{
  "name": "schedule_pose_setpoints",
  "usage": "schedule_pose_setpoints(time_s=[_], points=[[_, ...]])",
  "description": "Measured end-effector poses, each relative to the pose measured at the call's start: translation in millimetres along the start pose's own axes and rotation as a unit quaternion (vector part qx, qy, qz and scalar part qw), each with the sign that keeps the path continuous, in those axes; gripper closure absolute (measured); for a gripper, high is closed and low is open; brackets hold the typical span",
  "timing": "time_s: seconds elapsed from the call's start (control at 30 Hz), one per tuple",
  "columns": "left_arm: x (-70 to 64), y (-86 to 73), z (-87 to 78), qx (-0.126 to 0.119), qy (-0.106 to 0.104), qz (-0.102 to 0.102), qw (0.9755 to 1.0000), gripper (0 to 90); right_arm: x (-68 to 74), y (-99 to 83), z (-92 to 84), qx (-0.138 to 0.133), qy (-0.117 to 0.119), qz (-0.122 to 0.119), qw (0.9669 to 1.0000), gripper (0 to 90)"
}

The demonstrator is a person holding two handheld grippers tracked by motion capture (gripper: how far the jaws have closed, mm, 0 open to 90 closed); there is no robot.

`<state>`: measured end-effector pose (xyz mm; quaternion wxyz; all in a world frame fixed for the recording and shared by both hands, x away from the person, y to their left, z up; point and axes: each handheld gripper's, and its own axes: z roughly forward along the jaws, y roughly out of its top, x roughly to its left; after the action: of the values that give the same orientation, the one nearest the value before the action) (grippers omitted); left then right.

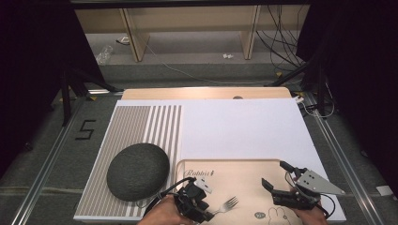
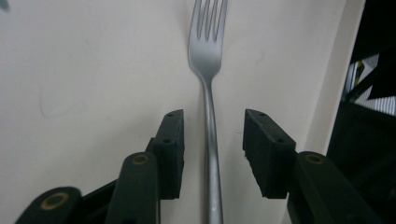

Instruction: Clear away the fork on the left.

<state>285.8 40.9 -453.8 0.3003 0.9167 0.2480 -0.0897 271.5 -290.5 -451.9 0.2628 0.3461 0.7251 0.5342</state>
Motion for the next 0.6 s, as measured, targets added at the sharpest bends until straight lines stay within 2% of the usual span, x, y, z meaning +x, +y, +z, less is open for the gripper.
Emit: schedule_pose_setpoints(time_s=[0.1, 0.17, 0.27, 0.37, 0.43, 0.6], points=[[-4.7, 1.2, 0.7, 0.0, 0.013, 0.012, 0.9998, 50.4, 0.1, 0.2, -0.2, -0.002, 0.001, -0.003, 1.0, 13.3], [-8.5, 0.8, 3.4, 0.003, 0.014, 0.026, 0.9996, 51.5, 0.0, 0.2, -0.3, -0.001, 0.001, -0.003, 1.0, 13.3], [-14.4, 0.8, 5.7, 0.003, 0.017, 0.05, 0.9986, 65.8, -0.3, 0.2, -0.5, -0.001, 0.0, -0.002, 1.0, 13.3], [-19.2, 0.9, 8.1, 0.005, 0.018, 0.058, 0.9981, 78.4, -0.1, 0.1, -0.3, -0.001, 0.0, -0.003, 1.0, 13.3], [-22.3, 0.9, 10.6, 0.006, 0.018, 0.064, 0.9977, 83.3, 0.1, 0.0, -0.1, -0.001, 0.0, -0.003, 1.0, 13.3], [-24.7, -0.5, 16.5, 0.007, 0.026, 0.076, 0.9968, 88.8, -0.1, -0.2, -0.2, -0.002, 0.0, -0.002, 1.0, 13.4]])
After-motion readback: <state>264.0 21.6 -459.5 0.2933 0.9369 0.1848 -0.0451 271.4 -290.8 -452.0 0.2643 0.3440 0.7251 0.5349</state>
